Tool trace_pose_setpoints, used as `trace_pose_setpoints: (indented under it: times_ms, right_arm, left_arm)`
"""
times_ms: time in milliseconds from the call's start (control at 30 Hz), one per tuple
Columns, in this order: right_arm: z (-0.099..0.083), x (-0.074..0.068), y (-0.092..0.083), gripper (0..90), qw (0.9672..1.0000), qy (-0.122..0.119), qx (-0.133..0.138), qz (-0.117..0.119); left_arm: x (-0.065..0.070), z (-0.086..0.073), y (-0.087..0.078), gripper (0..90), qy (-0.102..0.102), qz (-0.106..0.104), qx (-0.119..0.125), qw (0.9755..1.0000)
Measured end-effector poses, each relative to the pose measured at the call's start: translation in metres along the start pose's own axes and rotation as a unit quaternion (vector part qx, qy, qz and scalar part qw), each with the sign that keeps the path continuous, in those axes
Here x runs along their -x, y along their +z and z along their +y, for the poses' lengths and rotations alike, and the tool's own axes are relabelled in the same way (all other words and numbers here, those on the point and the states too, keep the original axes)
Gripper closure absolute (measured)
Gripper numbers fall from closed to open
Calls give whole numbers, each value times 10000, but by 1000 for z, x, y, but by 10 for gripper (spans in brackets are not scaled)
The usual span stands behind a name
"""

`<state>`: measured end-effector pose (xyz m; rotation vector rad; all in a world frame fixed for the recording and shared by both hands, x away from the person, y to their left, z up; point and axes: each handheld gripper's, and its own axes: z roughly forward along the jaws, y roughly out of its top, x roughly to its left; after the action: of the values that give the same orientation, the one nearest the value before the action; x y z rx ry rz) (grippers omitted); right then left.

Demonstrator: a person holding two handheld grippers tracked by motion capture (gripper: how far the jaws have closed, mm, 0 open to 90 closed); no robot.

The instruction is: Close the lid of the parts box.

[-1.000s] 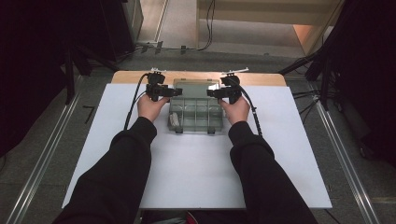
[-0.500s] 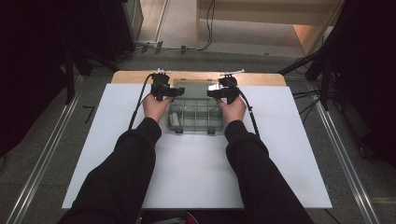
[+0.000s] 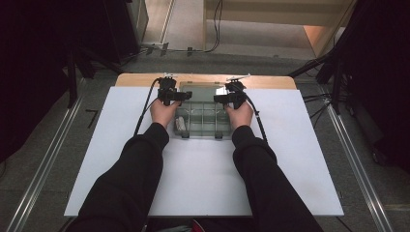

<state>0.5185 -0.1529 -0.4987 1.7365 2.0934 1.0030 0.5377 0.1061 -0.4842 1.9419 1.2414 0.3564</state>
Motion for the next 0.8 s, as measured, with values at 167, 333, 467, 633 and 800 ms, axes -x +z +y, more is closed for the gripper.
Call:
trace_pose_setpoints:
  times_ms: [167,333,467,633,800]
  right_arm:
    - [0,3,2,253,10000,-3,-17,70]
    - [2,4,4,232,9998,43,-99,147]
    - [3,6,5,223,9997,75,-147,192]
    - [4,7,6,207,9992,135,-236,280]
    - [4,8,7,205,9990,155,-263,313]
  left_arm:
    - [1,-3,6,248,58,57,-48,10000]
    - [2,-6,12,249,120,124,-134,9998]
    - [1,-7,14,247,91,100,-127,9998]
    - [-3,-9,15,243,11,-18,-103,9999]
    - [-3,-10,18,213,-20,-72,-54,10000]
